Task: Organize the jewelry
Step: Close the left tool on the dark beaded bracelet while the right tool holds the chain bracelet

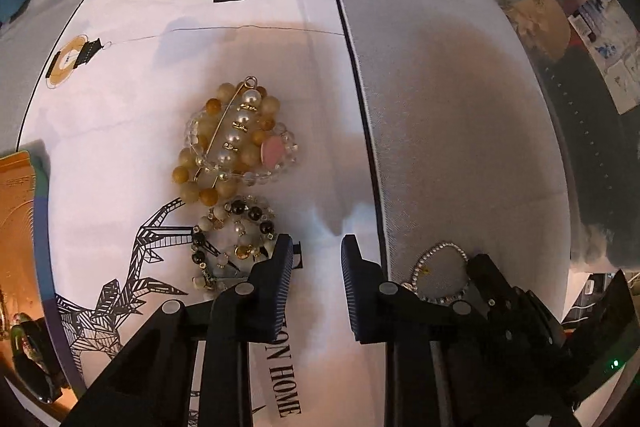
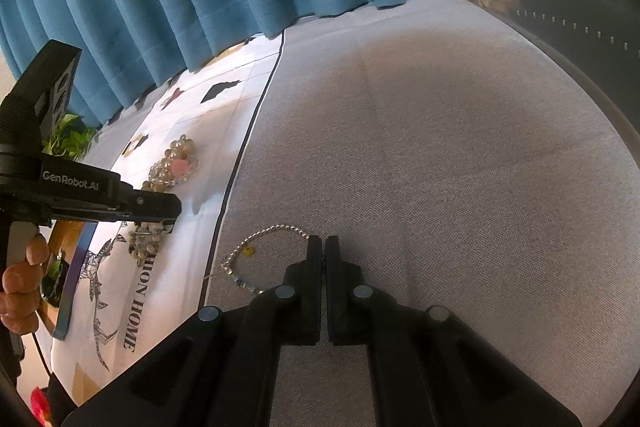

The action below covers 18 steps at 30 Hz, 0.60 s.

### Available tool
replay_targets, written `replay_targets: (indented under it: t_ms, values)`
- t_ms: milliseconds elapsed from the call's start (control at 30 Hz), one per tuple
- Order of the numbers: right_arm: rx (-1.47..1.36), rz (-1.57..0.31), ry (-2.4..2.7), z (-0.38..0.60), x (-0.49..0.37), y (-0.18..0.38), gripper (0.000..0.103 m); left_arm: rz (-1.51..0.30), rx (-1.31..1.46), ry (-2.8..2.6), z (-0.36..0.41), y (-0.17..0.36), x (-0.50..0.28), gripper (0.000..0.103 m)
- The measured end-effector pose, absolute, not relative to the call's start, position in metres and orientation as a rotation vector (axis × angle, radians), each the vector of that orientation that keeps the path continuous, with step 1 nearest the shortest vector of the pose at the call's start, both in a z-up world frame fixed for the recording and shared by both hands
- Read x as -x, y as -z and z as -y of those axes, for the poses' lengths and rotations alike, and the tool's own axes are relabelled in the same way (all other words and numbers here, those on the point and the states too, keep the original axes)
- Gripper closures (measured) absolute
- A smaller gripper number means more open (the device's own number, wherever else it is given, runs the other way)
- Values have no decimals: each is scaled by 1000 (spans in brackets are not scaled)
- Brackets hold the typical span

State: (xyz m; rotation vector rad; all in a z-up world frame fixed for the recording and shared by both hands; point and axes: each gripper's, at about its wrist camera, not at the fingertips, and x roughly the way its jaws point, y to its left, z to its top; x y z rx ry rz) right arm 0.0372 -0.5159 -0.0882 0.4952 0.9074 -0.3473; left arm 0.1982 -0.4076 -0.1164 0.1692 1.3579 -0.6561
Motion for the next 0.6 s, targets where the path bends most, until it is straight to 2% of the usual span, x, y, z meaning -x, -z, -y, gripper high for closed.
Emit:
replay_targets:
  t_ms: [600]
  values:
    - [-501,-906,339,515,-37,89,101,-1325,-197,609,406,123,-201,80]
